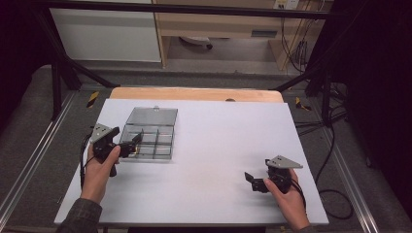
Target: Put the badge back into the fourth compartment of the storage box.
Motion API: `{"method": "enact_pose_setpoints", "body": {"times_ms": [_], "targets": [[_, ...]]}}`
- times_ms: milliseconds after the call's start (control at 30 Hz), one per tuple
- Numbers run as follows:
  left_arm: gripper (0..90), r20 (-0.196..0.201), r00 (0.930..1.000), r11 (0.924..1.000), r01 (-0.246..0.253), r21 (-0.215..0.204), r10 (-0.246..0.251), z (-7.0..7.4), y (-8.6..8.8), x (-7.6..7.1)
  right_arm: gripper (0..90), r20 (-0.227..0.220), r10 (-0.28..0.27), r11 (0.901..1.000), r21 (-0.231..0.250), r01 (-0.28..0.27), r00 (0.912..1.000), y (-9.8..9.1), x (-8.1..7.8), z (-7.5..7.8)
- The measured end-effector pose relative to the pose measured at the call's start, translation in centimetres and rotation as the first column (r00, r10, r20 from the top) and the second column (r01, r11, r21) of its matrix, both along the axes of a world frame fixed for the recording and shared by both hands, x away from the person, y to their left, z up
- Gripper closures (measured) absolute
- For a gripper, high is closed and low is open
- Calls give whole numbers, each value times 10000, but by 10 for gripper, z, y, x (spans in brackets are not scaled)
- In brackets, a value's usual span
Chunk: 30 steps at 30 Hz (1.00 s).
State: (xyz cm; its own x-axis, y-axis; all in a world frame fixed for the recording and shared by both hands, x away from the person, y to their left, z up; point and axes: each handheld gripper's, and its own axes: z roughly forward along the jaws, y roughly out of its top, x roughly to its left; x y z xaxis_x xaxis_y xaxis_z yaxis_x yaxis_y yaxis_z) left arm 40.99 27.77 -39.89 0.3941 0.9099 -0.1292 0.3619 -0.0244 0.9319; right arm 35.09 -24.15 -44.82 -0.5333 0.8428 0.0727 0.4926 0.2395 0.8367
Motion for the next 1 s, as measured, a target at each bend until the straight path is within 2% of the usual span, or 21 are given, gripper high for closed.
{"method": "enact_pose_setpoints", "body": {"times_ms": [333, 767, 900, 1000], "targets": [[59, 8, 9999, 9999, 113, -39, -113, 4, -3, -1, 23, -23, -1, 10000, 17, 1, 10000, 0, 0, 0], [62, -265, 9982, 9986, 528, -95, -531, 12, -13, -7, 23, -17, -24, 10000, 7, 24, 10000, 0, -1, 0], [71, -683, 9966, 9987, 453, -231, -468, 13, -16, -7, 23, -55, -74, 10000, -43, 74, 10000, -1, -1, 0], [75, -779, 9952, 9982, 580, -175, -592, 13, -19, -8, 23, -24, -112, 9999, 63, 112, 9999, -2, 0, 0]]}}
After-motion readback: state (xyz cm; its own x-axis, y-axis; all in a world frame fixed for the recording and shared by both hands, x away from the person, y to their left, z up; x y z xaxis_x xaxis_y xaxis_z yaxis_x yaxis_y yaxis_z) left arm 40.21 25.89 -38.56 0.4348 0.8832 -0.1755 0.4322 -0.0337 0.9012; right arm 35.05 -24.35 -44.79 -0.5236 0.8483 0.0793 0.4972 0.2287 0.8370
